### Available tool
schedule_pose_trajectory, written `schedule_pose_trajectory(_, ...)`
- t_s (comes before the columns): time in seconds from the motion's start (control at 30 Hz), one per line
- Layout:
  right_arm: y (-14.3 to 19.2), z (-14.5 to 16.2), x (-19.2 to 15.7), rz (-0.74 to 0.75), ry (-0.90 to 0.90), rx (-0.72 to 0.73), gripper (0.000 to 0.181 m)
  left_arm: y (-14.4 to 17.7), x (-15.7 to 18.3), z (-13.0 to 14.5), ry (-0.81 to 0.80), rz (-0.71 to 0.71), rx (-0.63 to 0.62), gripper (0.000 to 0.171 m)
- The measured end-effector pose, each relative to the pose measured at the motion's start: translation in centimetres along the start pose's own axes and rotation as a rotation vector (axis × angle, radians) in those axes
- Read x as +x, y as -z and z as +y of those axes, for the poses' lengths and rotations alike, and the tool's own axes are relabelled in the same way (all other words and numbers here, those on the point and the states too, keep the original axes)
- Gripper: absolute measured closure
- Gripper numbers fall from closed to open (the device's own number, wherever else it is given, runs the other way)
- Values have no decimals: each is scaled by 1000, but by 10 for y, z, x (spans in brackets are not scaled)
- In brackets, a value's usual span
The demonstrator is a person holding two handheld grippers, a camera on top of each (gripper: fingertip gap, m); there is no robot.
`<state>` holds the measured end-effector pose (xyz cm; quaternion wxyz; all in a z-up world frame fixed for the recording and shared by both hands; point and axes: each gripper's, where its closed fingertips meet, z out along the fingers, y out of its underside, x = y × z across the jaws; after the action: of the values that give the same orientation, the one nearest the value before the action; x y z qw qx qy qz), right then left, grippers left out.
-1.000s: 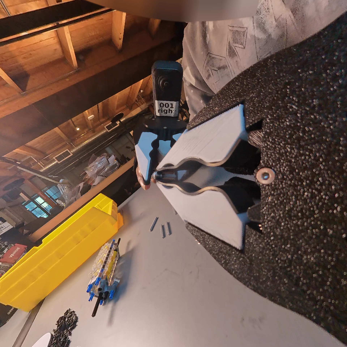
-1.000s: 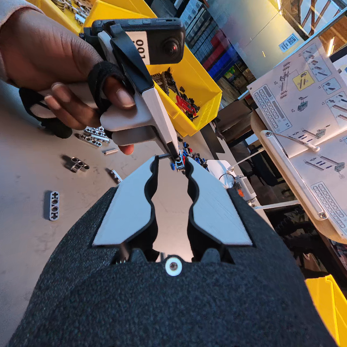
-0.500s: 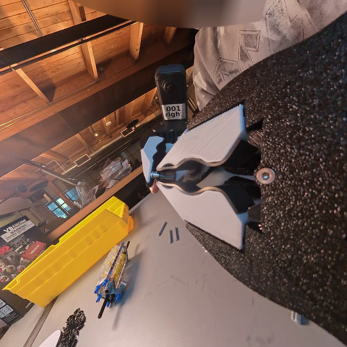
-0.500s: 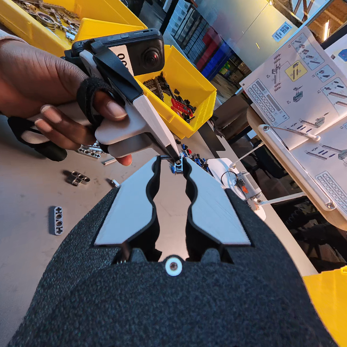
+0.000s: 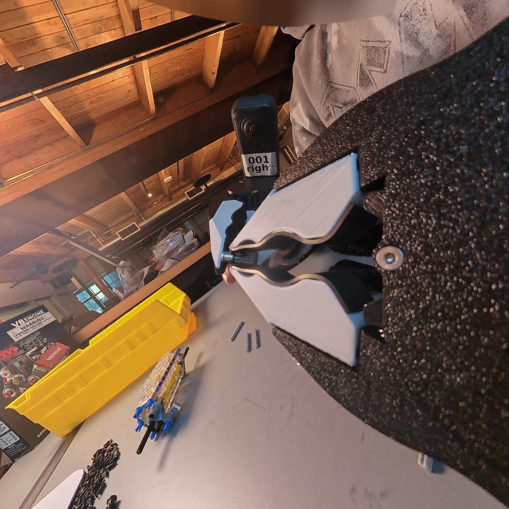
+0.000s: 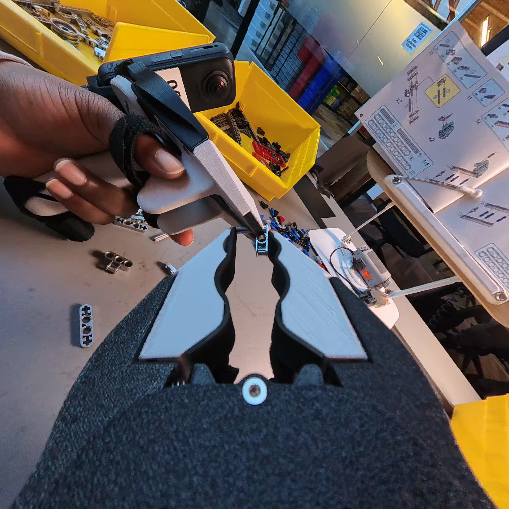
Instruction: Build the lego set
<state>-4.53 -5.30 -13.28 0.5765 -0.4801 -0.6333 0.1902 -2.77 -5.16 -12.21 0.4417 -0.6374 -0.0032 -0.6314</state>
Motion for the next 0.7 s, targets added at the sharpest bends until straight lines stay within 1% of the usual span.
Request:
schedule_pose_trajectory(0.1,-1,0,0,2,-8,2,162,0,-1,0,3,-4,4,167)
schedule_pose_trajectory(0.13,0,1,3,12,-7,4,174,1,-1,-1,2,-5,6,167)
schedule_pose_trajectory(0.17,0,1,3,1,-30,9,174,1,-1,-1,-7,-8,6,167)
schedule_pose_trajectory(0.27,1,0,3,0,1,2,174,1,1,-1,-5,0,11,167)
schedule_pose_trajectory(0.37,0,1,3,-4,-18,8,172,1,-1,-2,-4,-3,13,167)
schedule_pose_trajectory(0.5,0,1,4,21,41,15,171,2,-1,-2,-4,-2,12,167)
schedule_pose_trajectory(0.63,3,-3,10,35,48,40,142,3,-4,-4,4,-8,10,166)
schedule_pose_trajectory(0.67,4,-3,12,49,60,40,140,3,-4,-3,11,-6,2,167)
schedule_pose_trajectory(0.7,4,-2,14,56,80,36,142,2,-4,-1,20,0,-5,167)
